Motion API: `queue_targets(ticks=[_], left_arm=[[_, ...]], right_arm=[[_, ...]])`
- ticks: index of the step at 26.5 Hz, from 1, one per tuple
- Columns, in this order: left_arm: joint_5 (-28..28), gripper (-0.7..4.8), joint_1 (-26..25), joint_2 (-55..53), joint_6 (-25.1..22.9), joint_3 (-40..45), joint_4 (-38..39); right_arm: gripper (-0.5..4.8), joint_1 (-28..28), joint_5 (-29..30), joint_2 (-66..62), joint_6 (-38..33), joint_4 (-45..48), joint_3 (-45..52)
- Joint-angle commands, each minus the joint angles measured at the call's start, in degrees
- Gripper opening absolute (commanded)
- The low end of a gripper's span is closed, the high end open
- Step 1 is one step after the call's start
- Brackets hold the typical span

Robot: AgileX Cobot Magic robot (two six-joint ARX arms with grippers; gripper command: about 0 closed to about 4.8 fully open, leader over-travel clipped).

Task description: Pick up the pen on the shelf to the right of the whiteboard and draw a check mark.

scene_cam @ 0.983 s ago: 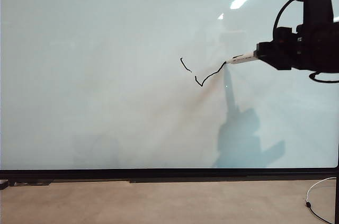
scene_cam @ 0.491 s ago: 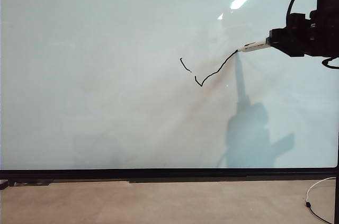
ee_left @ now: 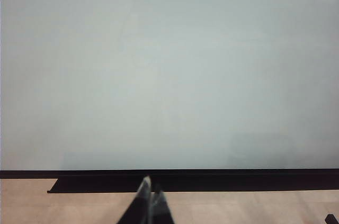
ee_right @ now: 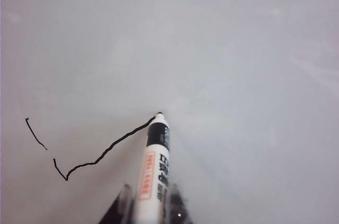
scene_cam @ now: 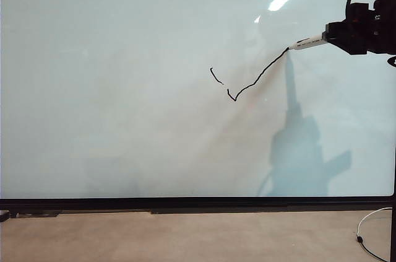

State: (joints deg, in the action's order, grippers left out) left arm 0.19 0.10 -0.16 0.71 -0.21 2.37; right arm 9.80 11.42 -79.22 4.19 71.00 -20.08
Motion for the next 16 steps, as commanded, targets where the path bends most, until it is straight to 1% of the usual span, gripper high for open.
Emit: queue_targets(ticks=[1,5,8,12,16], left_arm=[[0.0,-0.05,0.0,0.0,-0.3,-0.2,-0.7],[0.0,-0.04,0.0,0.0,-0.3,-0.2,-0.7],[0.0,-0.04,0.0,0.0,-0.3,-0.2,-0.7],[0.0,-0.04,0.0,0.0,-0.3,-0.2,-0.7],[0.0,-0.04,0.0,0.0,-0.3,-0.2,-0.7]], right_arm=[[-0.06,-0.6,-2.3,0.5,0.3,1.0,-0.4],[-0.06,-0.5,-0.7,0.5,0.2,0.8,-0.4],[-0.06,0.5,-1.0,1.0,0.3,0.9,0.5],[-0.06,1.7,-1.4,2.8,0.5,1.0,2.8],[-0.06,1.7,-1.4,6.9,0.5,1.1,6.6]])
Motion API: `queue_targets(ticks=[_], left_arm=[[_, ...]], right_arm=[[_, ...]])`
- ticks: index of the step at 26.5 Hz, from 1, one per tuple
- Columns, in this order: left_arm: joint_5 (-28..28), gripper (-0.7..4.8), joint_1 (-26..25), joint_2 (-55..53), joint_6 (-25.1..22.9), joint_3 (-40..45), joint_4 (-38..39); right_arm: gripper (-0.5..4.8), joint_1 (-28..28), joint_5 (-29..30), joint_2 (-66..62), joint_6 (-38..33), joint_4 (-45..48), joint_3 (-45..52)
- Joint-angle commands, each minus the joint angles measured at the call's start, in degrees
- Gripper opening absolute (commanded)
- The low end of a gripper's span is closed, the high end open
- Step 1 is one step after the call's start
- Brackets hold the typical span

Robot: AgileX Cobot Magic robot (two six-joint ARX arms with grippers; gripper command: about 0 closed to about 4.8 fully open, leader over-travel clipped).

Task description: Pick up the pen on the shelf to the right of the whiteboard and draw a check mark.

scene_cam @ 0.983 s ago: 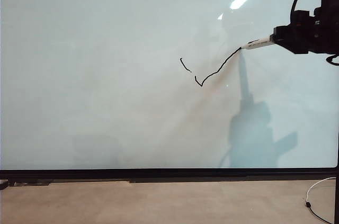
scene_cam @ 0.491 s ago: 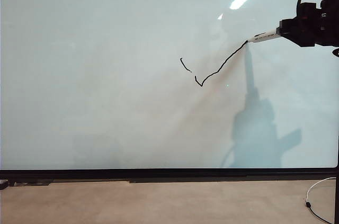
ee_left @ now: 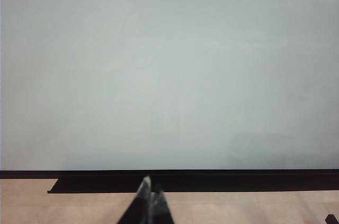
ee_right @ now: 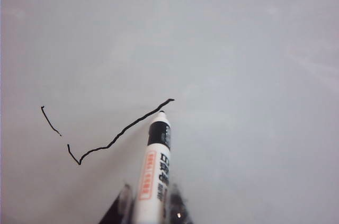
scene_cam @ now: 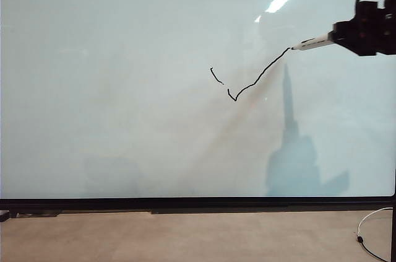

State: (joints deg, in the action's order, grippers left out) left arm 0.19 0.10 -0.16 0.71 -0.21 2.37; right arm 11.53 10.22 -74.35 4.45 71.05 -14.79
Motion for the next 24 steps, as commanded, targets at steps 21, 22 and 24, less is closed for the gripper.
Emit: queue_targets(ticks=[21,22,24], left_arm=[[0.0,-0.05,0.0,0.0,-0.3,-0.2,-0.7],[0.0,-0.04,0.0,0.0,-0.3,-0.2,-0.7],[0.0,-0.04,0.0,0.0,-0.3,-0.2,-0.7]], right_arm=[[-0.06,-0.2,-0.1,23.3,1.5,-10.8,11.4],[-0.06,-0.2,-0.1,24.2,1.7,-11.4,11.7],[-0.06,-0.2,-0.3,26.7,1.7,-13.1,12.9]])
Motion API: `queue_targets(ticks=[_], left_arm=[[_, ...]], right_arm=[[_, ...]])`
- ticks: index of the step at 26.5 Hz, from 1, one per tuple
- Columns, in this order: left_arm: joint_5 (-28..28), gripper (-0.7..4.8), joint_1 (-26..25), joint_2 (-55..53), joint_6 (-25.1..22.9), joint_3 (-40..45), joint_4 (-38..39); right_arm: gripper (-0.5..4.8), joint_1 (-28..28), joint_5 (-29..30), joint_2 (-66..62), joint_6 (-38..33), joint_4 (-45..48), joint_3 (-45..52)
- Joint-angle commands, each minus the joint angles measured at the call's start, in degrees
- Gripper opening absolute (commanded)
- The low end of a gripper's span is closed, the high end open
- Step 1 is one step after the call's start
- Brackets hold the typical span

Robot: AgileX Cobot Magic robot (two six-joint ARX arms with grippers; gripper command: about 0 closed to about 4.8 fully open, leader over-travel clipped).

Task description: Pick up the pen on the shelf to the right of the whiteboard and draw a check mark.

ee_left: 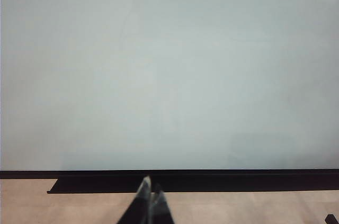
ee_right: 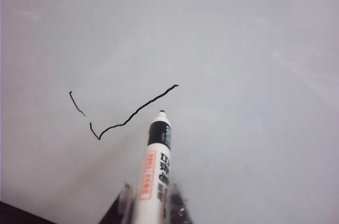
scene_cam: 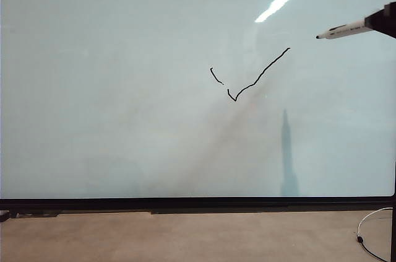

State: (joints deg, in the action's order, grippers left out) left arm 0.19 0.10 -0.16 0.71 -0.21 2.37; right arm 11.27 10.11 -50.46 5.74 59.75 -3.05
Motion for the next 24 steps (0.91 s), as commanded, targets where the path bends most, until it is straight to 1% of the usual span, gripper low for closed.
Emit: queue_targets(ticks=[1,6,15,21,24], left_arm=[[0.0,-0.04,0.0,0.0,-0.3,-0.2,-0.7],[0.0,-0.04,0.0,0.0,-0.3,-0.2,-0.7],[0.0,-0.04,0.0,0.0,-0.3,-0.2,-0.7],[0.0,-0.05,0.0,0.0,-0.3,-0.2,-0.7],[0.0,-0.04,0.0,0.0,-0.3,-0.2,-0.7]], right_arm=[[-0.06,0.0,-0.6,4.4,0.4,-2.8,1.9],[-0.06,0.0,-1.1,7.9,0.5,-6.2,2.5],[-0.06,0.0,-1.2,15.9,0.9,-15.0,3.0],[-0.06,0.0,-1.7,21.3,1.7,-21.9,3.0],[-0.06,0.0,-2.6,25.7,2.0,-26.8,3.0]])
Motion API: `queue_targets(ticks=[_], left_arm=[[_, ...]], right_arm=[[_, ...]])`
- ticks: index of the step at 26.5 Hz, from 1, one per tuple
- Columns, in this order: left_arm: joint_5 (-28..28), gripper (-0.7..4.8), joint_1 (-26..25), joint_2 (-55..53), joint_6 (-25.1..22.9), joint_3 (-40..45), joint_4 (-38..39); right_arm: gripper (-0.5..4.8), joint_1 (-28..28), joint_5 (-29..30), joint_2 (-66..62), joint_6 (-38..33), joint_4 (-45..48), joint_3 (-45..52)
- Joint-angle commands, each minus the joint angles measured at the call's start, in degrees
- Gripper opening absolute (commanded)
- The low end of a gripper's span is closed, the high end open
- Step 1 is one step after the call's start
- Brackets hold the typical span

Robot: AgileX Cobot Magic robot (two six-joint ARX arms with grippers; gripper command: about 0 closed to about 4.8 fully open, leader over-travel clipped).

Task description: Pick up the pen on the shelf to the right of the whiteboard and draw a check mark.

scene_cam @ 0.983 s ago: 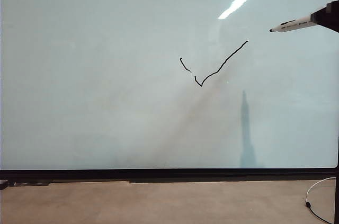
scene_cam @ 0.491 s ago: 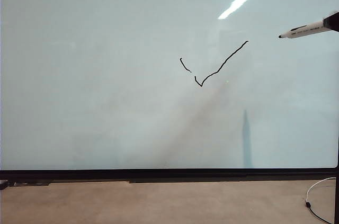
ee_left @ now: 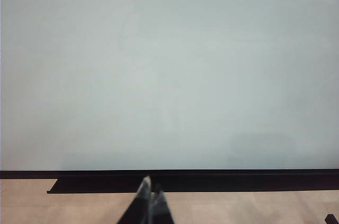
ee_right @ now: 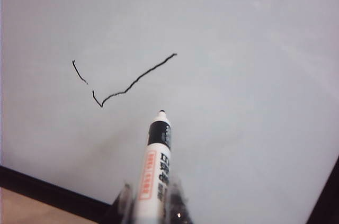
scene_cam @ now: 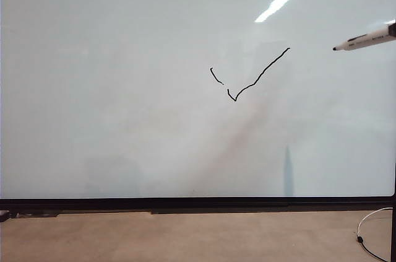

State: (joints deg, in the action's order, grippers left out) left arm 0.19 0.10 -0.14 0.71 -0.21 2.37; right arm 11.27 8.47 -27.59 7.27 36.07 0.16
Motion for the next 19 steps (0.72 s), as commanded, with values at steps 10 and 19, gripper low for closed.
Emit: queue_targets(ticks=[10,19], left_arm=[[0.0,-0.05,0.0,0.0,-0.3,-0.2,-0.7],[0.0,-0.04,0.0,0.0,-0.3,-0.2,-0.7]], right_arm=[[-0.06,-5.2,-0.9,18.0,0.2,-17.5,-0.2],[-0.06,-10.3,-0.9,27.5,-1.5,-27.4,-0.2]])
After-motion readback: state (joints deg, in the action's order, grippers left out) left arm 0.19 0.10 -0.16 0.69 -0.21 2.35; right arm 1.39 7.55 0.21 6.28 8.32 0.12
